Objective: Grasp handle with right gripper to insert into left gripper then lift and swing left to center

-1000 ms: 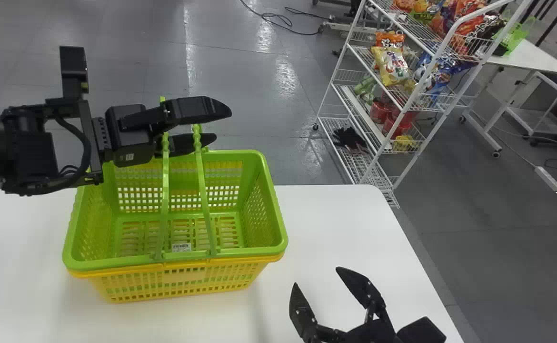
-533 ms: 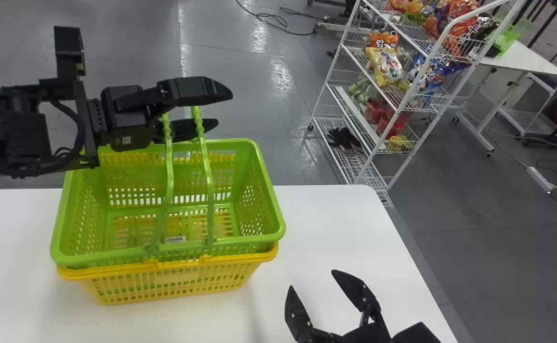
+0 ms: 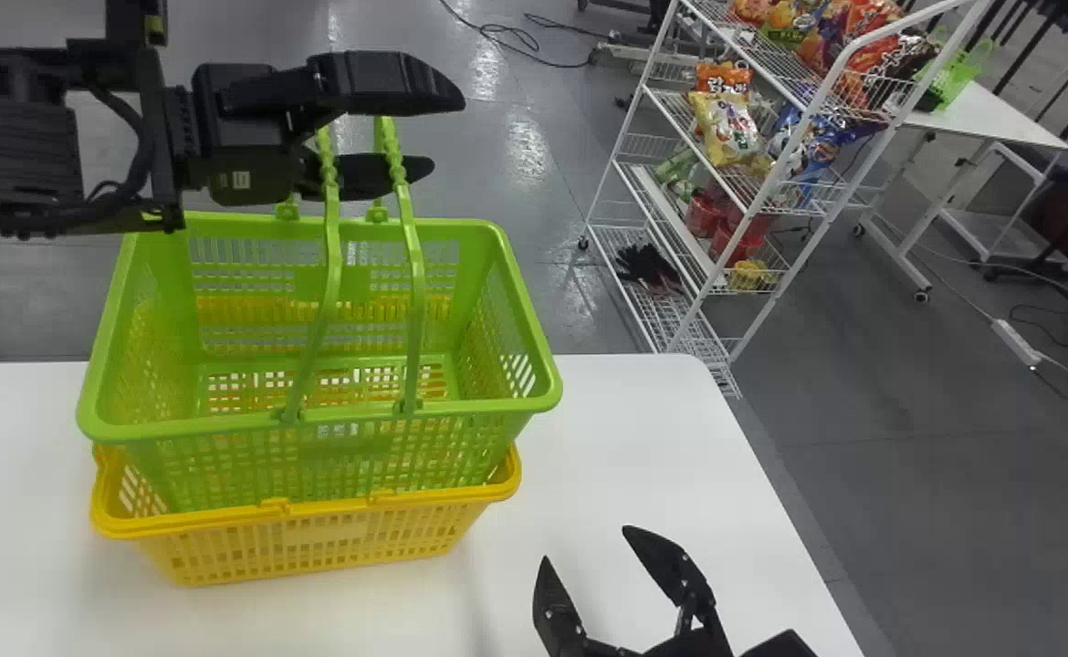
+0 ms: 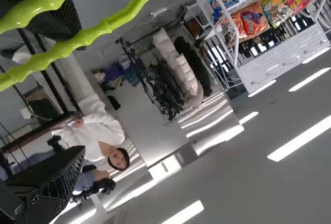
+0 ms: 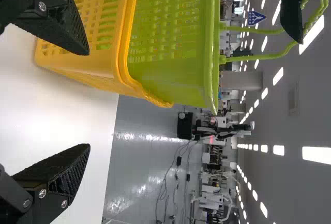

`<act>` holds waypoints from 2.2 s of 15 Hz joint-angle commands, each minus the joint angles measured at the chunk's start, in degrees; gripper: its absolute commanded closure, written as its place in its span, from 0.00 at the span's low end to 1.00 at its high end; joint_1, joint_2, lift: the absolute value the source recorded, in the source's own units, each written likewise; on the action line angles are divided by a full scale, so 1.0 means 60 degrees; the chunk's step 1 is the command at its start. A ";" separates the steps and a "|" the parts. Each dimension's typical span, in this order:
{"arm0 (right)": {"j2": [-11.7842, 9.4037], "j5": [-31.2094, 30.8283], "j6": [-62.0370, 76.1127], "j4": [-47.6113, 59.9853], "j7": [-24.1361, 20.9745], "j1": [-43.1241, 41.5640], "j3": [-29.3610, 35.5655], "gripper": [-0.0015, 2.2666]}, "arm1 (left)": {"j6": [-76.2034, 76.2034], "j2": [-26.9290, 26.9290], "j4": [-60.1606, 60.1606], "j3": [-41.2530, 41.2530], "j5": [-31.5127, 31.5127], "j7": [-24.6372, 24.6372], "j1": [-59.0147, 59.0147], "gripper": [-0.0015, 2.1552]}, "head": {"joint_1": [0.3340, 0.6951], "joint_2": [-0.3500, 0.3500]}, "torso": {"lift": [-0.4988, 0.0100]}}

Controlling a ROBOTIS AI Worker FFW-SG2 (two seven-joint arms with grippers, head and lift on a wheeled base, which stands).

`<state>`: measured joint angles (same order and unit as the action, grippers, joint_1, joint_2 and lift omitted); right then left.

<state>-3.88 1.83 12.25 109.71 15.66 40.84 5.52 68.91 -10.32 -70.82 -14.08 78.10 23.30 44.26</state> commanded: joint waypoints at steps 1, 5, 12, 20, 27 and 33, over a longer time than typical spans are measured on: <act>0.0018 0.0003 0.0074 -0.0062 -0.0002 0.0004 -0.0012 0.09 | 0.0139 -0.0111 0.0378 -0.0216 0.0314 -0.0001 0.0533 0.07 | 1.00 0.02 | 0.80; 0.0047 -0.0011 0.0191 -0.0165 -0.0002 0.0004 -0.0012 0.09 | 0.0549 -0.0301 0.1697 -0.0744 0.1281 0.0014 0.1705 0.07 | 1.00 0.02 | 0.80; 0.0076 -0.0011 0.0279 -0.0253 -0.0002 -0.0010 -0.0070 0.09 | 0.0813 -0.0536 0.2986 -0.1418 0.2013 0.0014 0.3024 0.06 | 1.00 0.06 | 0.80; 0.0091 -0.0011 0.0279 -0.0282 0.0012 -0.0010 -0.0158 0.09 | 0.1047 -0.0521 0.4070 -0.1784 0.2731 -0.0089 0.4137 0.06 | 0.91 0.07 | 0.80; 0.0105 -0.0011 0.0279 -0.0282 -0.0002 -0.0010 -0.0246 0.09 | 0.1809 -0.0550 0.4509 -0.1901 0.2804 -0.0177 0.4532 0.63 | 0.92 0.09 | 0.80; 0.0105 -0.0011 0.0396 -0.0340 0.0012 -0.0010 -0.0261 0.09 | 0.1867 -0.0536 0.4553 -0.2018 0.2746 -0.0074 0.4591 0.89 | 0.93 0.09 | 0.80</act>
<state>-3.25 1.76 14.49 107.78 15.66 40.78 3.96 80.12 -13.53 -43.43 -26.15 94.69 22.87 71.80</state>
